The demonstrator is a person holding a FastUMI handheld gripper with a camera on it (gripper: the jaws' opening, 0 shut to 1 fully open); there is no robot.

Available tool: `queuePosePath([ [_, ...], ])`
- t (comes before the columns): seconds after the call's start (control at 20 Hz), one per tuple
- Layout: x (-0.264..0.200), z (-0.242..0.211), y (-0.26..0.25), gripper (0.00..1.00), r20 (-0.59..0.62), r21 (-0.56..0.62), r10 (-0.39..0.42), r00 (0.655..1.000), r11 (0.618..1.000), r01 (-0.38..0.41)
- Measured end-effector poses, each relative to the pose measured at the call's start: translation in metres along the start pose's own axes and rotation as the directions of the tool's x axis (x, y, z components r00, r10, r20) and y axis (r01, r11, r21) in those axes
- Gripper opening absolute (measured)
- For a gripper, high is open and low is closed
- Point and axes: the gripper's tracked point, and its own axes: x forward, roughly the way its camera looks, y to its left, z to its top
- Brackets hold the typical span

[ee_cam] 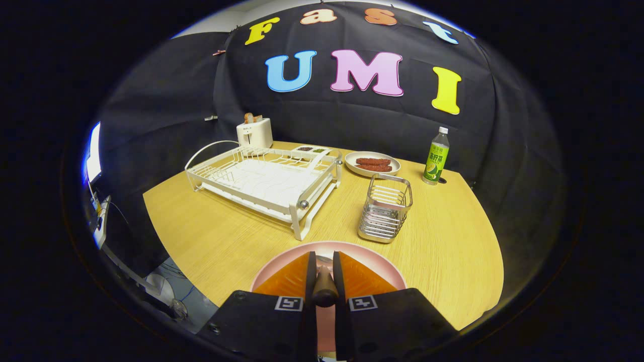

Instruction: Take the plate from the dish rack, then take the spoon from the basket and place it into the plate.

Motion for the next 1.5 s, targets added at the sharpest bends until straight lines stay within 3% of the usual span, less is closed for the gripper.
queuePosePath([
  [0.35,0.003,0.014,0.002,0.2,-0.005,0.025,0.027,1.0,0.999,-0.027],
  [0.55,-0.016,0.051,-0.007,0.92,0.057,0.043,0.026,0.998,0.999,-0.029],
  [0.6,-0.023,0.062,-0.011,0.99,0.084,0.037,0.016,0.996,0.999,-0.019],
  [0.8,-0.065,0.128,-0.024,0.98,0.221,0.002,-0.015,0.975,1.0,0.014],
  [1.1,-0.144,0.214,-0.041,0.98,0.429,0.035,-0.098,0.898,0.995,0.091],
  [1.35,-0.189,0.231,-0.054,0.98,0.485,0.103,-0.172,0.857,0.985,0.139],
  [1.5,-0.191,0.22,-0.061,0.98,0.47,0.121,-0.187,0.863,0.982,0.146],
])
